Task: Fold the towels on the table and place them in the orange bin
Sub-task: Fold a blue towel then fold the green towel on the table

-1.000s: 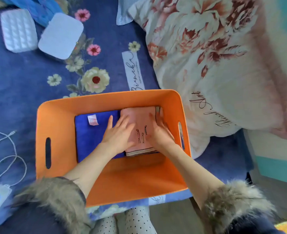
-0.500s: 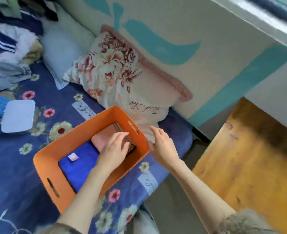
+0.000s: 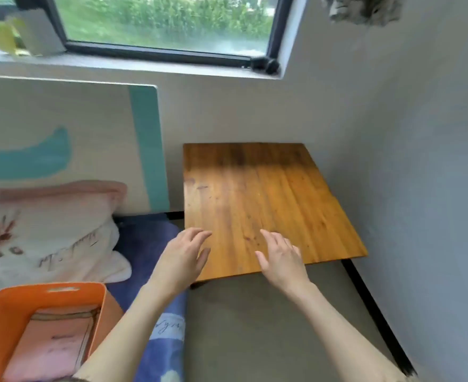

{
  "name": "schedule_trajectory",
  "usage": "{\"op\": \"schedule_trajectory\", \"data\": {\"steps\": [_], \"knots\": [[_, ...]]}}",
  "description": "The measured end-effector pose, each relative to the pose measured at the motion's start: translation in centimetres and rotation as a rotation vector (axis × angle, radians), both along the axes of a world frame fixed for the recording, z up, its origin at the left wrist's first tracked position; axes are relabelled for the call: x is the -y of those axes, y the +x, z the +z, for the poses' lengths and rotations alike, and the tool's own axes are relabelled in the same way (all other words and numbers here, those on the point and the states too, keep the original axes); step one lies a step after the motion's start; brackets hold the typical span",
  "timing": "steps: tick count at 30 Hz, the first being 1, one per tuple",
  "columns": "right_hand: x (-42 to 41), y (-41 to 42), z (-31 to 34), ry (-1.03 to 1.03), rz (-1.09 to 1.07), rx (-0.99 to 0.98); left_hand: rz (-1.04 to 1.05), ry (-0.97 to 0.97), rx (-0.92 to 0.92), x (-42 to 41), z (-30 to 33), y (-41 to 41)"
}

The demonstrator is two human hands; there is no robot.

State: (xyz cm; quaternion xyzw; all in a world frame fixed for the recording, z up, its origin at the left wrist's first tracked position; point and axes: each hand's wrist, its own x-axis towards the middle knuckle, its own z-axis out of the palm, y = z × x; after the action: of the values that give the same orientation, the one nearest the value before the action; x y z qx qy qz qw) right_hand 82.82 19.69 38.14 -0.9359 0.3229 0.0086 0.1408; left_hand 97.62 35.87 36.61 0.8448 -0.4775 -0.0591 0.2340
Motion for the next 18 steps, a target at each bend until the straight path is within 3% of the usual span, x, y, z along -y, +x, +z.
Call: {"op": "schedule_trajectory", "data": {"steps": [9, 18], "knots": [[3.0, -27.0, 3.5, -0.076, -0.586, 0.010, -0.540, -0.017, 0.062, 13.2, 3.1, -20.3], [-8.4, -55.5, 6.1, -0.168, -1.091, 0.027, -1.022, -0.090, 0.063, 13.3, 5.9, -47.8]]}}
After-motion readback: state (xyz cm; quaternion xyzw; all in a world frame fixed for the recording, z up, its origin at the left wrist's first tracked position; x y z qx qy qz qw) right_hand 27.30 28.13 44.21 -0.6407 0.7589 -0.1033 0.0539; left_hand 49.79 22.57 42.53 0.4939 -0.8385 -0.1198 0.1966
